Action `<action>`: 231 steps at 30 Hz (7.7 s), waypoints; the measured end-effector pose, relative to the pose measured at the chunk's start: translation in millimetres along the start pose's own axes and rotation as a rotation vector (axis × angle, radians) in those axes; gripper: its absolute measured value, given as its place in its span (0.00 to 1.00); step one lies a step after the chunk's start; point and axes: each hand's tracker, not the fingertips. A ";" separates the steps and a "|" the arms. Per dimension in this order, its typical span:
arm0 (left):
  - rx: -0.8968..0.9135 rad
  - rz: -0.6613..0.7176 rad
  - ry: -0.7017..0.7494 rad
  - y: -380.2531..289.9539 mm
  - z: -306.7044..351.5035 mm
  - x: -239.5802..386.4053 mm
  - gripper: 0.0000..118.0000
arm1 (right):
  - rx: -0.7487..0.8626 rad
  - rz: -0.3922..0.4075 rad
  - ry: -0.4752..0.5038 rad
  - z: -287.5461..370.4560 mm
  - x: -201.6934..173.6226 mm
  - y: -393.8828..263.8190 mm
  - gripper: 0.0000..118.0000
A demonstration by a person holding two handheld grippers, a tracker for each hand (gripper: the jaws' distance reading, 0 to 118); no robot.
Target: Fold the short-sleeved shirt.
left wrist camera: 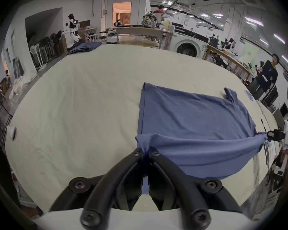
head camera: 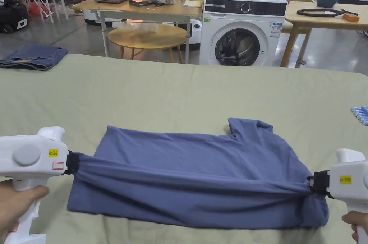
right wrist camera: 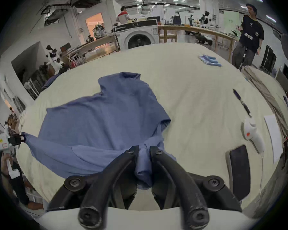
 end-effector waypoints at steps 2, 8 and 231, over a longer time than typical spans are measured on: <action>-0.011 0.014 0.003 7.9 -17.1 -0.6 0.00 | -0.014 -0.004 -0.007 -15.1 -3.3 11.9 0.10; -0.072 0.053 0.028 12.0 -73.8 -10.9 0.00 | -0.066 -0.015 -0.018 -62.1 -7.8 33.6 0.10; -0.005 -0.102 -0.047 46.4 -69.5 40.5 0.00 | -0.095 0.127 -0.047 -131.2 -12.0 83.7 0.57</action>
